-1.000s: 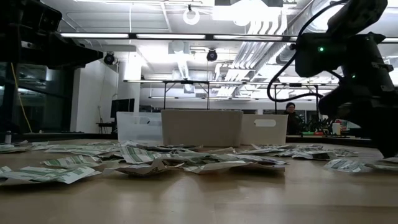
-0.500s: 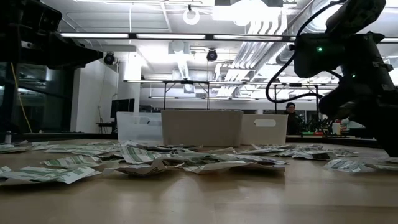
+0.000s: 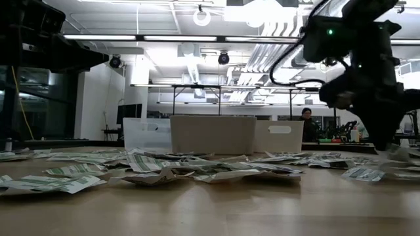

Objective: Pick & Place First Aid Supplies
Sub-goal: Put the bandage pack into the gray bin

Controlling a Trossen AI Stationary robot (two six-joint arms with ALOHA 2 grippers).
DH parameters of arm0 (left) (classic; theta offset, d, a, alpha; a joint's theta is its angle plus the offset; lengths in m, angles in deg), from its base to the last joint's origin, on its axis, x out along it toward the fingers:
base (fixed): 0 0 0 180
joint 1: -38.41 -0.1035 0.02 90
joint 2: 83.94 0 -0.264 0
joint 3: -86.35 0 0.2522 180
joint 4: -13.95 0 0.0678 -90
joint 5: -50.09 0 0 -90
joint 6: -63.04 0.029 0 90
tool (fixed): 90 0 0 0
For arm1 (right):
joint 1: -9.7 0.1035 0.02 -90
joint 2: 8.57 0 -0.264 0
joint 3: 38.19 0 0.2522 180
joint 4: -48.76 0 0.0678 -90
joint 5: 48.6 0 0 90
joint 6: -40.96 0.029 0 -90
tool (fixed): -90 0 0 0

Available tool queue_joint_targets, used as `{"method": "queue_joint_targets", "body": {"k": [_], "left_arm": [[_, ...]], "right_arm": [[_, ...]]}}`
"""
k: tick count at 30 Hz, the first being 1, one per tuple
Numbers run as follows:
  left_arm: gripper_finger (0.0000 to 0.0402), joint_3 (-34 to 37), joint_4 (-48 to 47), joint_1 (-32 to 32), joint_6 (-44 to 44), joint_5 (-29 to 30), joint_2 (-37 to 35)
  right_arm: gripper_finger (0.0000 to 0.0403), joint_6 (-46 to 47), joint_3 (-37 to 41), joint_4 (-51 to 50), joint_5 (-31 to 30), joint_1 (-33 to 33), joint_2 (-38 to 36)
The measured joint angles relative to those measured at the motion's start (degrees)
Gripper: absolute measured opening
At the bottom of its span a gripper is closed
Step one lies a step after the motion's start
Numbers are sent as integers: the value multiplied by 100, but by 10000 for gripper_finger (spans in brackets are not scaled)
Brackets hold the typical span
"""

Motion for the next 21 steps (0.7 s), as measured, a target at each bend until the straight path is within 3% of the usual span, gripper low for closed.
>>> {"method": "queue_joint_targets", "body": {"k": [13,21], "left_arm": [[96,1,2,1,-2,0,1],[96,2,1,2,-2,0,2]], "right_arm": [[1,-42,-31,2,-894,0,-407],[1,-860,-38,367,-836,-116,-407]]}}
